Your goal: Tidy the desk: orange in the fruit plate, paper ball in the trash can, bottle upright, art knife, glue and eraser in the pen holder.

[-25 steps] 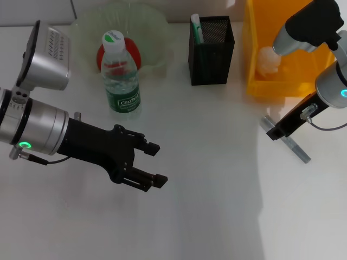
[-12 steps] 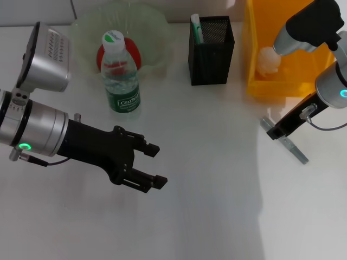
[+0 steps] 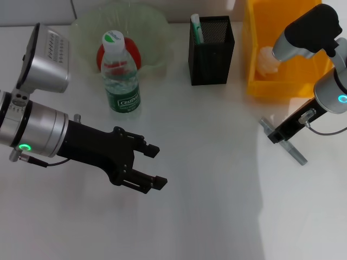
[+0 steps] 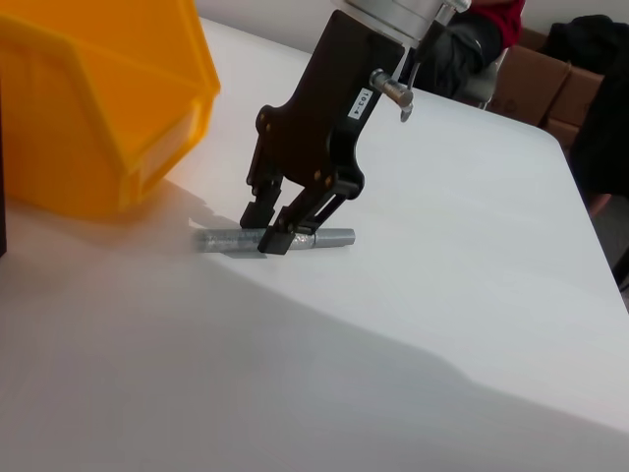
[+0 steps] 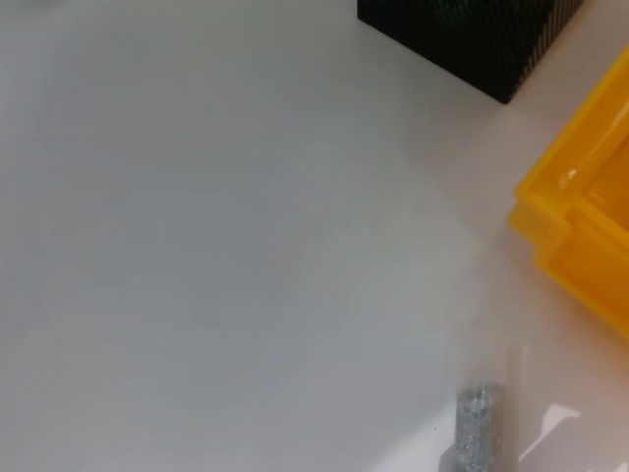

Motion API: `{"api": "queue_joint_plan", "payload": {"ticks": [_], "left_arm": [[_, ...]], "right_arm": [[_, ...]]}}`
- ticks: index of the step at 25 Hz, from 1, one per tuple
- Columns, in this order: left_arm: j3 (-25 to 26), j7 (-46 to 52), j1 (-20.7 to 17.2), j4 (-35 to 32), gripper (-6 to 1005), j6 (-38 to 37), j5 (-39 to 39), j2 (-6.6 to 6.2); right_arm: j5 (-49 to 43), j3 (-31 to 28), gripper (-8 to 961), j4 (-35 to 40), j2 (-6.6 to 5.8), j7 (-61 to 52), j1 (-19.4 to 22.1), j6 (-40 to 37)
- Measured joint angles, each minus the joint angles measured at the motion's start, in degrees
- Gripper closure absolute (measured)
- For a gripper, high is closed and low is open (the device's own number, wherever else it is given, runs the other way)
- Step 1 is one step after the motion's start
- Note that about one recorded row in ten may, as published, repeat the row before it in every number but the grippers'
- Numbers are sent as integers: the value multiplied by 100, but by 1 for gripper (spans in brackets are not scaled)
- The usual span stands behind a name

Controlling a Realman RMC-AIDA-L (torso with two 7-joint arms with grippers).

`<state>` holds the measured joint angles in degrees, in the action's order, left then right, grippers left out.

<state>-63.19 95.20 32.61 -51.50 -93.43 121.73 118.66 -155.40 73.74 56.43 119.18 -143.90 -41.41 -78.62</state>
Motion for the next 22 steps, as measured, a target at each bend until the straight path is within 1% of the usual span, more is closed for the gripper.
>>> {"api": "queue_joint_plan", "payload": {"ticks": [5, 12, 15, 17, 19, 22], "left_arm": [[-9, -2, 4, 9, 217, 1, 0, 0], [-9, -2, 2, 9, 217, 1, 0, 0], [-9, -2, -10, 9, 217, -7, -1, 0], [-9, -2, -14, 9, 217, -12, 0, -1], [-9, -2, -17, 9, 217, -26, -1, -1], [-9, -1, -21, 8, 217, -32, -1, -1]], "right_arm": [[0, 0, 693, -58, 0, -6, 0, 42], [0, 0, 761, -52, 0, -6, 12, 70], [18, -27, 779, 103, 0, -6, 56, 62], [67, -62, 789, 380, 1, -6, 134, -20], [286, -83, 797, 860, 3, -5, 305, -170], [1073, -287, 806, 1757, -13, 93, 659, -359]]}}
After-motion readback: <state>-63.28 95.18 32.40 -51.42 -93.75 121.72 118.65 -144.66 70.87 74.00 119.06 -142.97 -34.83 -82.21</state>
